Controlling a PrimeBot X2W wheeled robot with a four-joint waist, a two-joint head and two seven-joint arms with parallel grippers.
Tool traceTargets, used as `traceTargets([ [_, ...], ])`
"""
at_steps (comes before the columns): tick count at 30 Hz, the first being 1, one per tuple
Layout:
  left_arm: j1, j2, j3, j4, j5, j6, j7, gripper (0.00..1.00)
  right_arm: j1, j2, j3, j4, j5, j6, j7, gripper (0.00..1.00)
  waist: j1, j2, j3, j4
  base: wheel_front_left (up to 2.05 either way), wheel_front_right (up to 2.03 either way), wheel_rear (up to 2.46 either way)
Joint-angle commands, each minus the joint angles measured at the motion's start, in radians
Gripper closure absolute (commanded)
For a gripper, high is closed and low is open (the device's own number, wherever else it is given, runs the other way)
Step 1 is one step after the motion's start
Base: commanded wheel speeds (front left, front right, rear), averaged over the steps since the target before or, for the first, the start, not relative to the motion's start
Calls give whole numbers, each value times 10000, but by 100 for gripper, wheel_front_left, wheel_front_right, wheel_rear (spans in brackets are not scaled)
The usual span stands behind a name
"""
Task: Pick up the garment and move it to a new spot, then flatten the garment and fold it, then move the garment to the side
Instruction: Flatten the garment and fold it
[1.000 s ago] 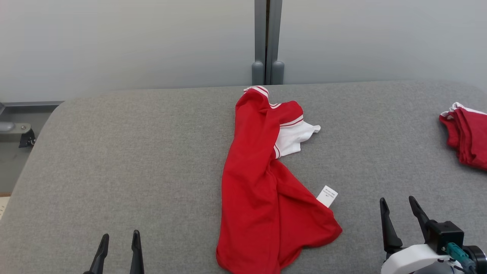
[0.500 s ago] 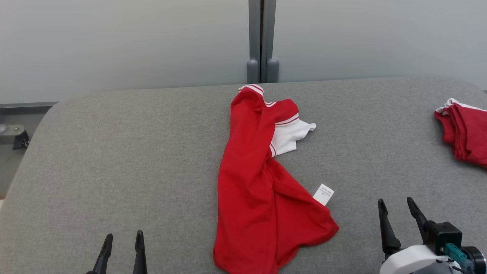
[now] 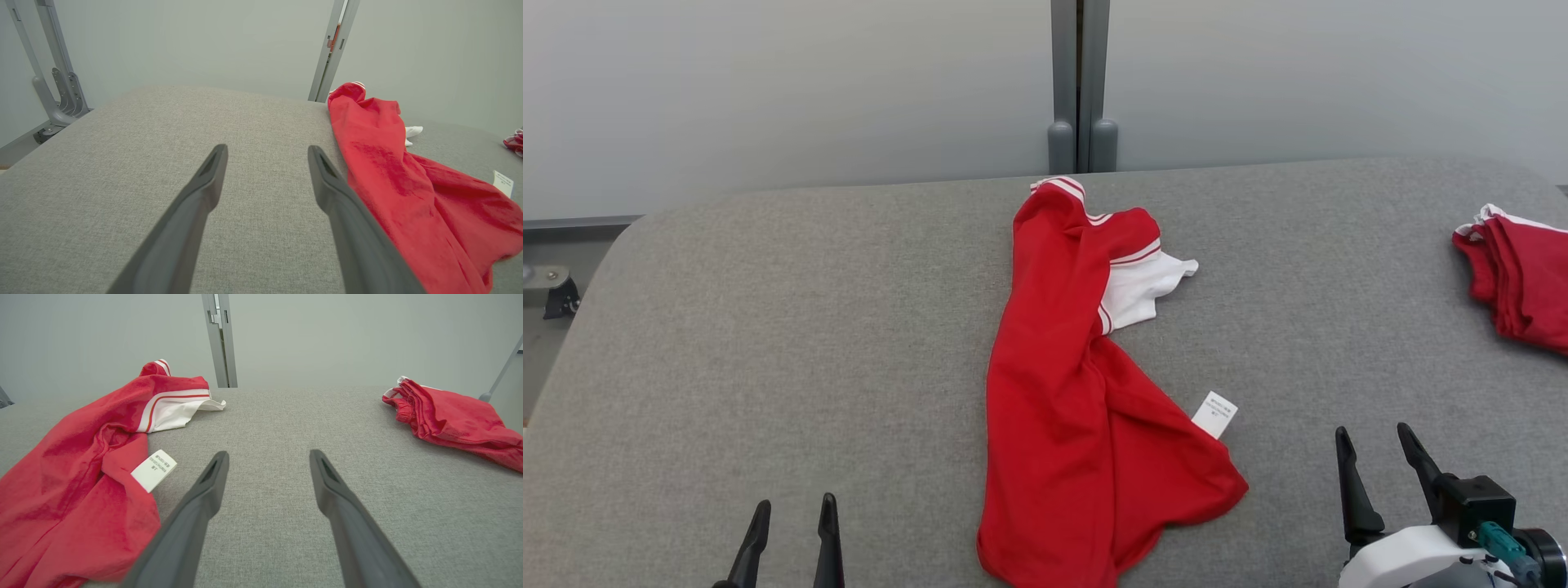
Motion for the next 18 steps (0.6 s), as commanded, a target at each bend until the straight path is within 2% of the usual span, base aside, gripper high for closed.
traceTargets([
  [1,-73,5,-10,15,-46,12,-33,0,26,-27,-11,9,-24,-16,-2,0,0,0,10,-11,0,0,0],
  [7,-236,8,-559,-18,116,-62,-33,0,-50,-27,33,22,-3,-15,-2,0,0,0,84,-61,0,0,0],
  [11,-440,7,-1296,-100,202,-111,-33,0,-150,-27,59,-5,-25,-15,-2,0,0,0,166,-148,0,0,0],
  [15,-594,13,-2774,590,-145,-176,-14,0,-264,-27,112,-60,-67,-16,-2,0,0,0,313,-324,0,0,0],
  [18,-1177,334,-4566,1129,-711,-178,380,0,-389,-30,156,-105,-67,-15,-1,0,0,0,526,-513,0,0,0],
])
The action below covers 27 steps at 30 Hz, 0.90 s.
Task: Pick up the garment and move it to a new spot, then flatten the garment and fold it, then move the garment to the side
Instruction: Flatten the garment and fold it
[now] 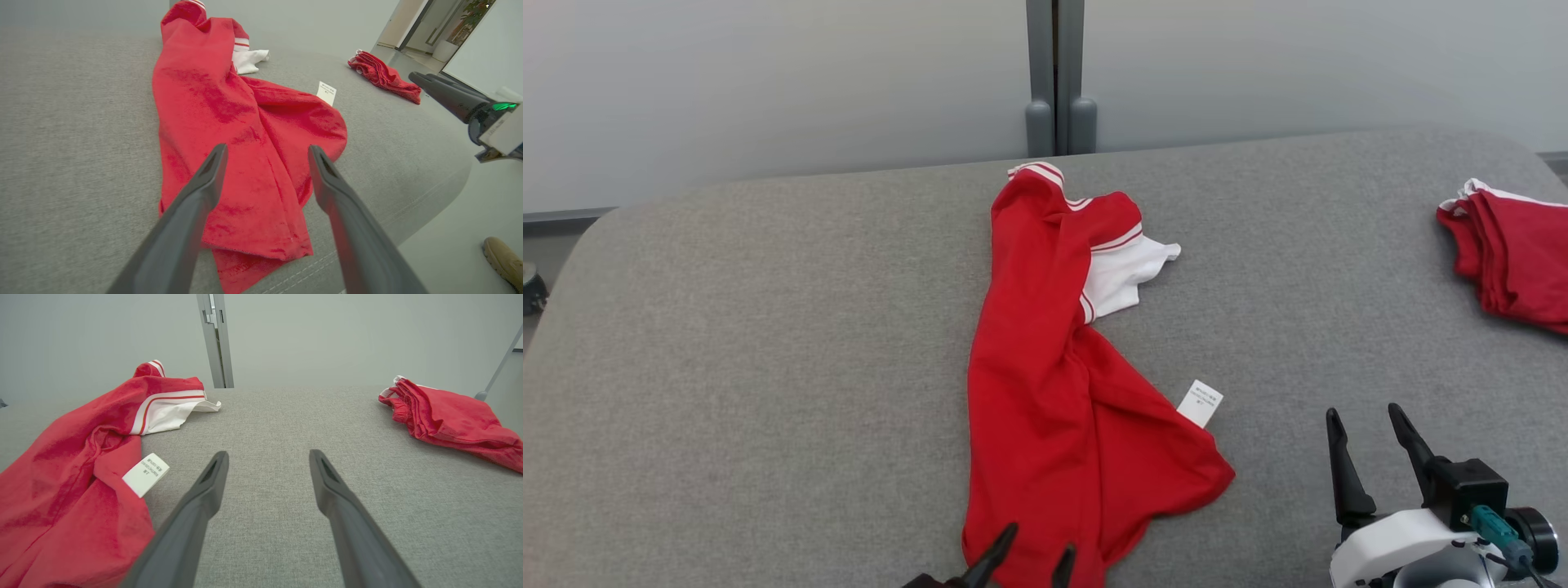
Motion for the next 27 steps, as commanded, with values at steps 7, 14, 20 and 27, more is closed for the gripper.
traceTargets([
  [7,-1396,739,-2247,1260,-1368,-21,957,0,-361,-32,-11,-72,-33,-17,0,0,0,-1,603,-670,0,0,0],
  [14,-2052,671,-2381,2595,-1569,262,939,0,-458,-27,-163,-128,-94,-17,0,0,0,-1,903,-1110,0,0,0],
  [20,-2291,615,-2503,3411,-1652,232,1095,100,-475,-27,-208,-109,-99,-17,0,0,0,-1,980,-1196,0,0,0],
  [27,-1884,869,-2083,1872,-3260,45,1780,100,-291,-26,-328,-75,-78,-17,0,0,0,-1,789,-1074,0,0,0],
])
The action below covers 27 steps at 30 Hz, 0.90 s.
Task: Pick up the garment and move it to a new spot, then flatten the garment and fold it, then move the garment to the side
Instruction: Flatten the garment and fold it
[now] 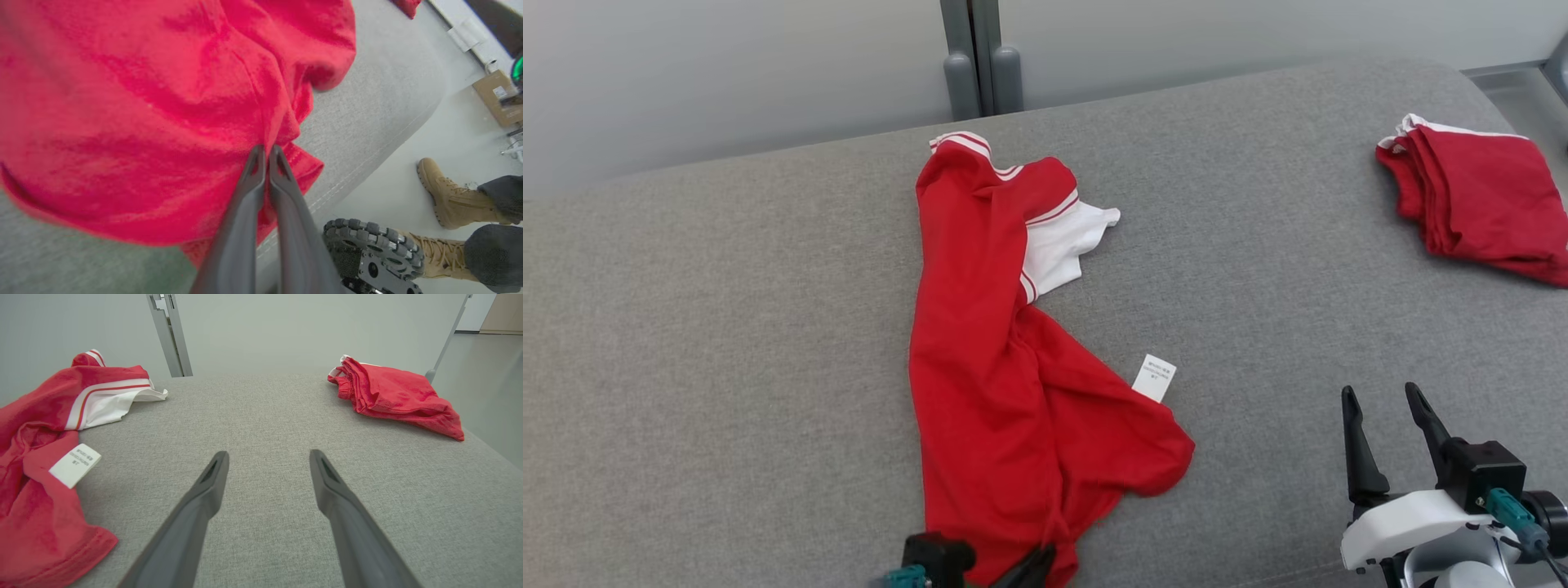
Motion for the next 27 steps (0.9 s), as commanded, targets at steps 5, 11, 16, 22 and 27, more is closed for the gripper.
traceTargets([
  [5,624,1062,629,-2666,-1315,-14,962,100,167,-18,-5,83,17,-15,-2,0,0,-1,-234,249,0,0,0],
  [11,1160,1985,2091,-4939,-2684,593,1452,100,142,-19,109,162,94,-16,-2,0,0,-1,-392,352,0,0,0],
  [16,909,2837,3088,-4712,-2651,1438,1744,100,114,-21,183,168,118,-16,-2,0,0,-1,-415,338,0,0,0],
  [22,-145,3611,3868,-2263,-2079,2203,1840,100,-98,-30,344,223,198,-16,-2,0,0,-1,-221,135,0,0,0],
  [27,-1043,3525,4149,-405,-2047,2112,1383,100,-215,-21,364,245,261,-15,-2,0,0,-1,-27,-128,0,0,0],
])
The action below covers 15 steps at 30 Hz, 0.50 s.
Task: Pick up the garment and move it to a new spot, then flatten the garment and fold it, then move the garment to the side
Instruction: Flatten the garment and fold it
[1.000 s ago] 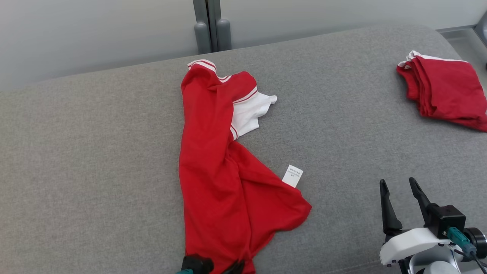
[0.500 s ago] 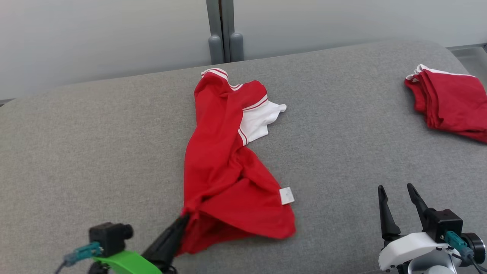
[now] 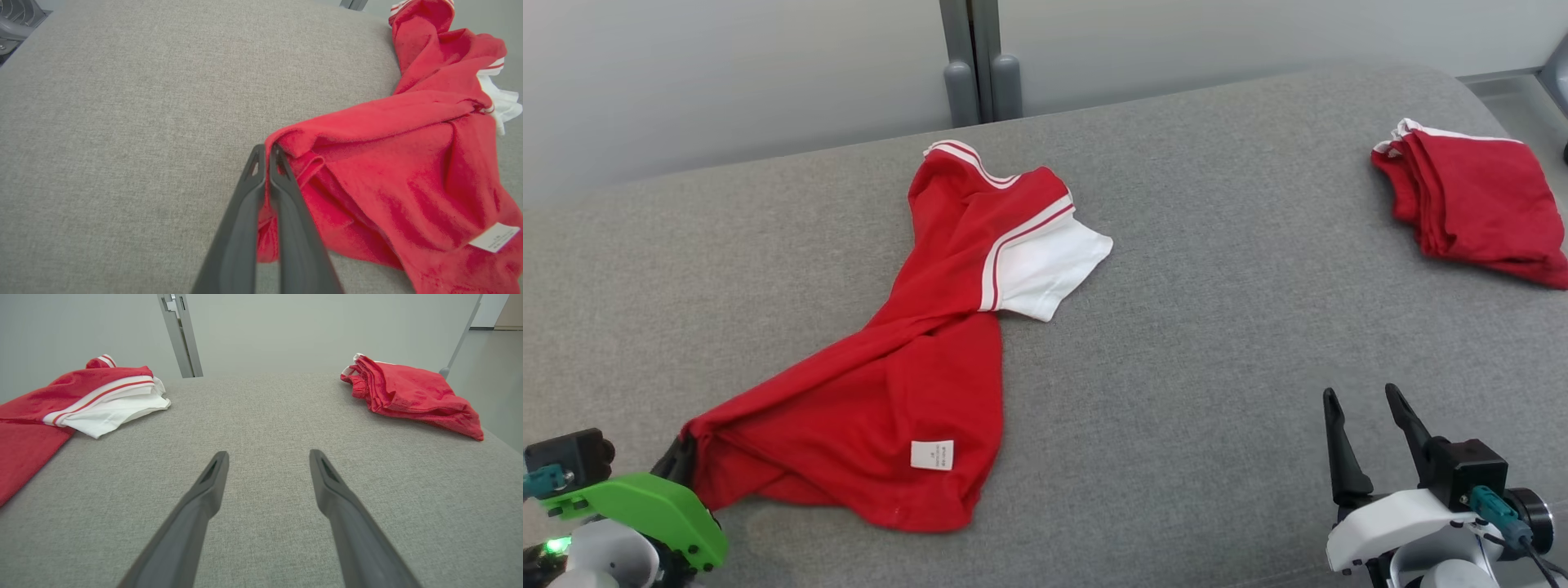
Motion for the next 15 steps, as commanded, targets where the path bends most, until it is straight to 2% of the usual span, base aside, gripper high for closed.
traceTargets([
  [1,-334,-7,107,374,129,-9,-253,100,-109,-27,-35,18,82,-18,-2,0,0,-1,158,-153,0,0,0],
  [7,-1402,3,361,2150,826,481,-1719,100,-21,-28,-144,40,82,-17,-2,0,0,-1,358,-179,0,0,0],
  [8,-1585,-73,368,2448,884,507,-1959,78,-31,-27,-156,52,68,-17,-2,0,0,-1,375,-161,0,0,0],
  [9,-1677,-121,345,2608,931,478,-2092,64,-37,-25,-150,63,55,-17,-2,0,0,-1,380,-150,0,0,0],
  [10,-1872,-177,331,2925,1049,520,-2408,3,-64,-24,-116,85,36,-17,-2,0,0,-1,378,-130,0,0,0],
  [11,-2000,-208,346,3116,1120,586,-2630,0,-97,-25,-100,95,27,-18,-2,0,0,-1,375,-119,0,0,0],
  [15,-2289,-461,464,3593,1300,763,-3254,0,-127,-27,-121,87,31,-18,-2,0,0,-1,298,-38,0,0,0],
])
